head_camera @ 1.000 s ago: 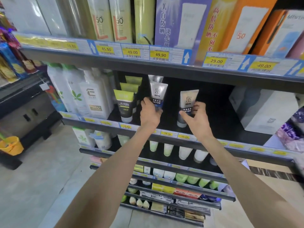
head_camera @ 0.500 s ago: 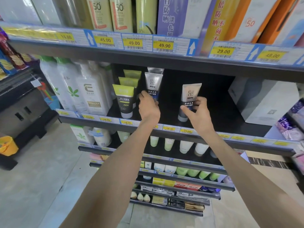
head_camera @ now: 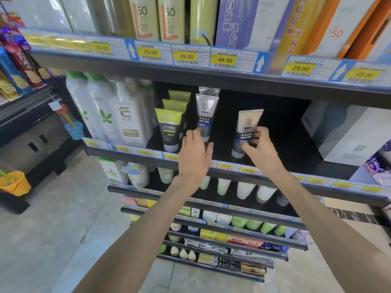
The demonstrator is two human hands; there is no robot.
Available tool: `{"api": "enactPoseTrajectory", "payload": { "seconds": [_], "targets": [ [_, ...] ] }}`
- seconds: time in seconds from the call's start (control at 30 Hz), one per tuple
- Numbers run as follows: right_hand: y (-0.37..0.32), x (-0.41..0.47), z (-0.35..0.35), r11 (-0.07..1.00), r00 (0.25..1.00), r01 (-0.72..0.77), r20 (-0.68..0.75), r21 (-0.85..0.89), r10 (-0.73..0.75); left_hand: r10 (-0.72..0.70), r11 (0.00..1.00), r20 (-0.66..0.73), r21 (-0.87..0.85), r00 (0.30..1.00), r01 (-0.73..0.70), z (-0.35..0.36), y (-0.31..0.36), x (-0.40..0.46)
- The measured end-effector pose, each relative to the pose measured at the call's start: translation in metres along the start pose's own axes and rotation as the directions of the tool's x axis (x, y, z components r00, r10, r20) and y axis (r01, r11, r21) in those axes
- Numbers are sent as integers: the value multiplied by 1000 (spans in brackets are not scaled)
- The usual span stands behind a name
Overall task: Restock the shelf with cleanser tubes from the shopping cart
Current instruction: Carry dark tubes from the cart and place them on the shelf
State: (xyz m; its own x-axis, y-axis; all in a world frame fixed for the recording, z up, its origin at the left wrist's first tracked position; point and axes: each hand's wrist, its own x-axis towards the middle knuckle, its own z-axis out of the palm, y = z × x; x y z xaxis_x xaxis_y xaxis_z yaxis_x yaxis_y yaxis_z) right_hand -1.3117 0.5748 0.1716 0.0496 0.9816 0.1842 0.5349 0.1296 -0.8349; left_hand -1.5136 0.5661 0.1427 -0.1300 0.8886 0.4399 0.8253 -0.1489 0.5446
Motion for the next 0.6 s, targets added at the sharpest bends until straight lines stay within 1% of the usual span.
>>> {"api": "enactPoseTrajectory", "payload": {
  "seconds": [0.1,0.2,0.27,0.4,0.6],
  "targets": [
    [-6,0,11,999,999,36,28,-5,-36,148,986,21,81,989,-149,-7,-20,-18],
    [-15,0,26,998,996,69,53,12,-70,247,957,-23,160,969,-241,-13,-42,-30],
    [-21,0,37,997,995,74,71,27,-76,293,938,-63,211,954,-274,-17,-57,-37],
    [-34,0,54,997,994,69,79,19,-70,325,921,-107,259,940,-289,-22,-81,-46],
    [-46,0,72,998,992,69,102,14,-70,325,926,-108,239,939,-293,-26,-89,-45]
  ]
}}
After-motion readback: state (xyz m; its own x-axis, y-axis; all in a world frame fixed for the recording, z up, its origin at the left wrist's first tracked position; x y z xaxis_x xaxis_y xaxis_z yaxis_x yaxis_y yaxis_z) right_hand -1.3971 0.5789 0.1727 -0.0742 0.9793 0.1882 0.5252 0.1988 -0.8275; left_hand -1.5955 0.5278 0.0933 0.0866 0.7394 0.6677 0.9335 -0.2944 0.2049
